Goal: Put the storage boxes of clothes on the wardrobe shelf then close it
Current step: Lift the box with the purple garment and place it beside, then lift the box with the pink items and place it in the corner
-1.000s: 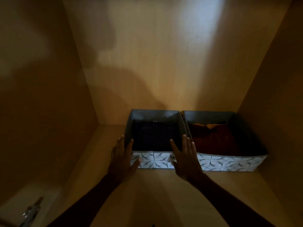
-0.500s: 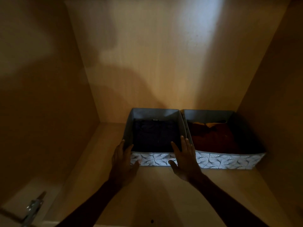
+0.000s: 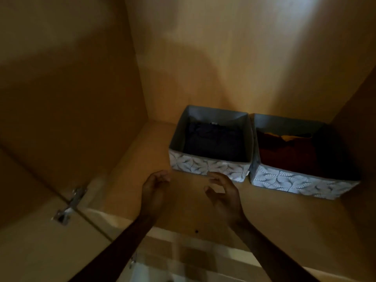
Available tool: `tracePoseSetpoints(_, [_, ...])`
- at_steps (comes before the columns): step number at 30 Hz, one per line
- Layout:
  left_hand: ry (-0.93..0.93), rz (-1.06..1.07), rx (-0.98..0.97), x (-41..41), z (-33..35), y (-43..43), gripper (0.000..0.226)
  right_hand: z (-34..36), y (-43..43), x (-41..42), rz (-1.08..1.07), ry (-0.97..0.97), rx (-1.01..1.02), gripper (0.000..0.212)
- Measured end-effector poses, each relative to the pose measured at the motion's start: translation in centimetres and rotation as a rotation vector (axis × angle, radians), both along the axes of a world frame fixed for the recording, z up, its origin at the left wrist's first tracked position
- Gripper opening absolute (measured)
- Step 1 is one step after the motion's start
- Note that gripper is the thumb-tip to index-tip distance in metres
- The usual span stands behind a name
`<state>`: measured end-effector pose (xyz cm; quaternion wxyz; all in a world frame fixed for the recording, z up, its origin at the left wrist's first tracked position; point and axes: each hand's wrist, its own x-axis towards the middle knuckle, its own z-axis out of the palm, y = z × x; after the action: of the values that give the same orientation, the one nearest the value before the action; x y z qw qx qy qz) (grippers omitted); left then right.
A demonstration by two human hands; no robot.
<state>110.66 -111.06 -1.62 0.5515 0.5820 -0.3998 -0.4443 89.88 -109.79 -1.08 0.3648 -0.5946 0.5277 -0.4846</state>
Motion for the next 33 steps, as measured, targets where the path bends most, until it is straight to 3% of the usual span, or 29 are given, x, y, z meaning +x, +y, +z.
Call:
tracePoseSetpoints(7, [0.049, 0.303, 0.119, 1.3, -1.4, 11.5, 0.016, -2.4, 4.2, 2.9, 0.333, -0.033, 0.251, 0.036])
tracePoseSetpoints(19, [0.128, 0.950, 0.278, 3.2, -5.3, 39.6, 0.015, -6.4, 16.3, 13.4, 1.030, 0.153, 0.369, 0.032])
tracePoseSetpoints(33, [0.206, 1.608, 0.336, -4.0, -7.3, 73.0, 0.019, -9.0, 48.1, 23.1, 1.695, 0.343, 0.361, 0.022])
